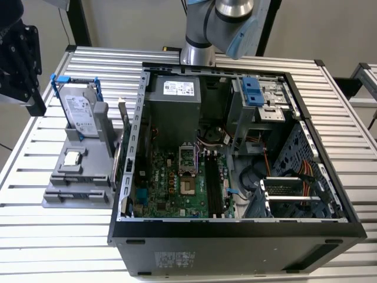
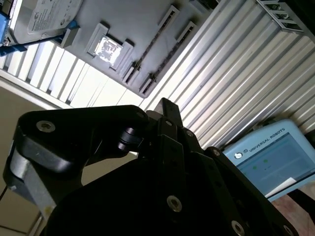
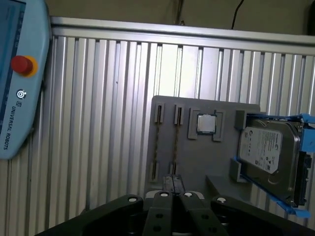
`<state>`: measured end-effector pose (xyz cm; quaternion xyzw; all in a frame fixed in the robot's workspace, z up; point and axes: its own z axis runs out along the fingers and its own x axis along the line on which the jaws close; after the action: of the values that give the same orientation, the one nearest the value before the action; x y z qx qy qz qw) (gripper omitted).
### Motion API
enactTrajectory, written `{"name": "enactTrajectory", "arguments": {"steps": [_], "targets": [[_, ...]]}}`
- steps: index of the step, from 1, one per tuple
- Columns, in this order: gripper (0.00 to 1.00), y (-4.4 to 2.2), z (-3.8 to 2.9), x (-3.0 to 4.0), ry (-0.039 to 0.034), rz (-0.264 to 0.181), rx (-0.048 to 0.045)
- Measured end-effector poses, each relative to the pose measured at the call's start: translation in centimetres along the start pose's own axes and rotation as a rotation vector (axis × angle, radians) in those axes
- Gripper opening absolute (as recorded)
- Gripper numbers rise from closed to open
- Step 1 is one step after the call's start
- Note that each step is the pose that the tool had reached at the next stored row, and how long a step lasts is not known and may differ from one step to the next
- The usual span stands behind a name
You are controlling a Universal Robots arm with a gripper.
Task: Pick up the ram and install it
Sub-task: 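Pick up the ram and move it above insertion slot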
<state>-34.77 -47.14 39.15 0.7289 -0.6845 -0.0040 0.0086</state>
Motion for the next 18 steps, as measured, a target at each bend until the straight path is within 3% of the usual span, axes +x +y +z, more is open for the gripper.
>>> {"name": "enactTrajectory", "arguments": {"steps": [11, 12, 18], "targets": [[0.00, 0.00, 0.00, 0.00, -0.0001, 0.000, -0.0005], [1.00, 0.00, 0.00, 0.00, 0.0000, 0.000, -0.0006], [1.00, 0.00, -0.01, 0.00, 0.0001, 0.000, -0.0010]]}}
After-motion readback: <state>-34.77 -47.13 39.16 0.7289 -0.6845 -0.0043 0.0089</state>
